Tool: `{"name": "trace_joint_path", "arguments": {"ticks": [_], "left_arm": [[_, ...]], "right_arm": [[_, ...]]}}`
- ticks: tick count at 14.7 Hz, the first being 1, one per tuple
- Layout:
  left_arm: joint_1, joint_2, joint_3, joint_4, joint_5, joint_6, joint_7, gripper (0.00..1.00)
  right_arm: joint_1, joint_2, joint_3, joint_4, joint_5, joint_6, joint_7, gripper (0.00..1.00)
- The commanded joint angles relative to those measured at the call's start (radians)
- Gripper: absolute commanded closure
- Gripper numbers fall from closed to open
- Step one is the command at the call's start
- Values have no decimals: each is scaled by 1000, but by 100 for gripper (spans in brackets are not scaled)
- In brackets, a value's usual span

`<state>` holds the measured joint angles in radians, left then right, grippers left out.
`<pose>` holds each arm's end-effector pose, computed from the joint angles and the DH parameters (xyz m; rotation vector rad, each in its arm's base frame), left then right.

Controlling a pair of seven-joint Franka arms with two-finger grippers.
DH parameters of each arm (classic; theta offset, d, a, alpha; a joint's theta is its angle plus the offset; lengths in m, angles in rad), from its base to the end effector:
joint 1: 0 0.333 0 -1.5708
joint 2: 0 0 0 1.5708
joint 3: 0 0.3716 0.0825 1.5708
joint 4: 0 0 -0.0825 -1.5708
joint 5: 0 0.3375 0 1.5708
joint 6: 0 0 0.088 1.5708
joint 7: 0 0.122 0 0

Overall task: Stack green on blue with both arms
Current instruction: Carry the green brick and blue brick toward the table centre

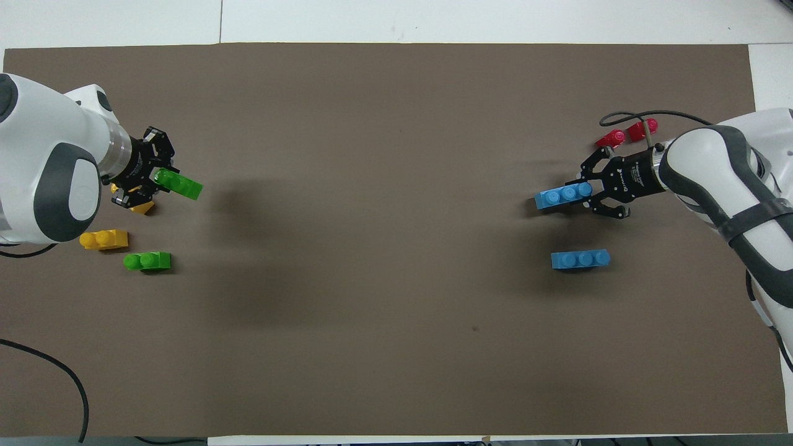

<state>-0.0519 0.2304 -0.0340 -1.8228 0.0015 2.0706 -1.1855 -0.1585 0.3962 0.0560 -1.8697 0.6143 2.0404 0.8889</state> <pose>0.5905 -0.0491 0.4721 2.6651 1.6337 0.0161 0.5989 -0.0249 0.3635 -2.0974 1.6647 0.5606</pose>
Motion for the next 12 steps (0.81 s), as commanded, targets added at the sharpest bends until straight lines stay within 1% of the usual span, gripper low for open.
{"name": "trace_joint_path", "arguments": {"ticks": [1, 3, 5, 6, 8, 9, 10, 12], "left_arm": [[-48, -3, 6, 74, 23, -78, -176, 100], [-62, -16, 3, 115, 22, -124, -285, 100], [-86, -25, 2, 147, 17, -179, -357, 100], [-97, -25, 2, 172, 14, -207, -402, 100], [-123, -26, 2, 200, 12, -234, -506, 100], [-132, -36, 2, 200, 12, -239, -557, 100], [-146, -40, -1, 200, 12, -241, -603, 100], [-172, -40, -1, 197, 14, -242, -689, 100]], "right_arm": [[42, -60, 1, 20, 30, -54, 100, 100], [134, -108, 1, 18, 30, -55, 213, 100], [210, -125, 2, 17, 33, -55, 286, 100], [235, -129, 5, 11, 53, -54, 316, 100], [287, -134, 7, 6, 165, -51, 366, 100], [327, -138, 7, 1, 173, -36, 396, 100], [379, -140, 7, -6, 179, -1, 438, 100], [465, -142, 7, -44, 179, 157, 571, 100]]}}
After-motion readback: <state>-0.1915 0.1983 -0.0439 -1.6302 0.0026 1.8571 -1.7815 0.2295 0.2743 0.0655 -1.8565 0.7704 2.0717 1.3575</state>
